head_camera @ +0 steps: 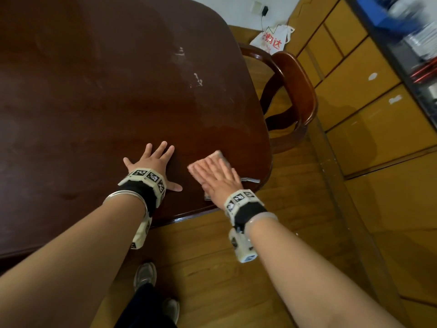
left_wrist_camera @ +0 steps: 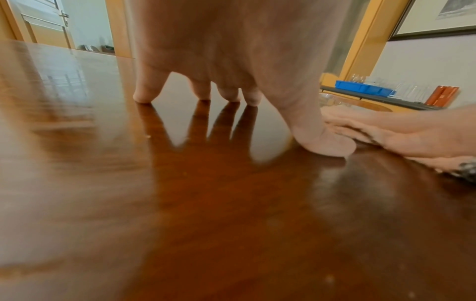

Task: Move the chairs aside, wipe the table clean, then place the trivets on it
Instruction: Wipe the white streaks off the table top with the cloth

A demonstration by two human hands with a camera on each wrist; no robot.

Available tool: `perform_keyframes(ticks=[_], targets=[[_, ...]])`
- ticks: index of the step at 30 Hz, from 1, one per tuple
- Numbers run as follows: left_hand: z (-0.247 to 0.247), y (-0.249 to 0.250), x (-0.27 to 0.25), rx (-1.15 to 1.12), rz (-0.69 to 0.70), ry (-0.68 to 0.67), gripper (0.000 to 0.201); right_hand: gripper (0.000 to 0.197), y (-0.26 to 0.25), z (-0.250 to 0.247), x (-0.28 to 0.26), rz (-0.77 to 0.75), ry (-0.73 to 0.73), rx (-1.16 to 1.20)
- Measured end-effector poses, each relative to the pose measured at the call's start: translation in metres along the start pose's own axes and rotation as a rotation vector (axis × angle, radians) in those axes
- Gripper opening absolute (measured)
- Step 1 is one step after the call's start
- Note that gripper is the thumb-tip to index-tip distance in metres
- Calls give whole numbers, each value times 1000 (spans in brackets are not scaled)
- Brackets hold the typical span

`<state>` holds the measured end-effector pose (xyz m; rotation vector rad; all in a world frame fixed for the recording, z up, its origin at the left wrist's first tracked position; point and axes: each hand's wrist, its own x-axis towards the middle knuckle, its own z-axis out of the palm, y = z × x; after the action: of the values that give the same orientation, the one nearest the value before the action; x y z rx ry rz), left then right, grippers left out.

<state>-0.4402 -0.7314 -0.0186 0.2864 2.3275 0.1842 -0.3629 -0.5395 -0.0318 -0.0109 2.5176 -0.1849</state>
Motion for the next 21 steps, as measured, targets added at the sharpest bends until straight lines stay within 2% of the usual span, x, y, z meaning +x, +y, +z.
perform_keyframes(ticks=[3, 6, 8, 10, 12, 14, 16, 19, 21], targets=[[-5, 0, 1, -14, 2, -24, 120, 58, 36, -14, 11, 150, 1, 83], [-17, -7, 11, 24, 31, -13, 110, 58, 11, -30, 36, 349, 60, 211], [-27, -14, 21, 37, 40, -3, 109, 59, -24, -39, 47, 286, 57, 219], [-37, -17, 32, 17, 26, 4, 110, 59, -42, -38, 53, 129, 32, 133], [-45, -16, 40, 3, 14, 0, 113, 57, -32, -34, 52, 42, 2, 90], [-54, -16, 49, -13, 7, -3, 118, 56, -5, -41, 53, 37, -23, 77], [-65, -18, 57, -30, -5, -11, 122, 59, 22, -54, 64, 154, -16, 96], [-80, -21, 69, -21, -16, -15, 126, 63, 23, -78, 97, 463, 54, 180], [-87, -18, 75, -23, -35, -23, 129, 61, 0, -90, 118, 494, 91, 240]])
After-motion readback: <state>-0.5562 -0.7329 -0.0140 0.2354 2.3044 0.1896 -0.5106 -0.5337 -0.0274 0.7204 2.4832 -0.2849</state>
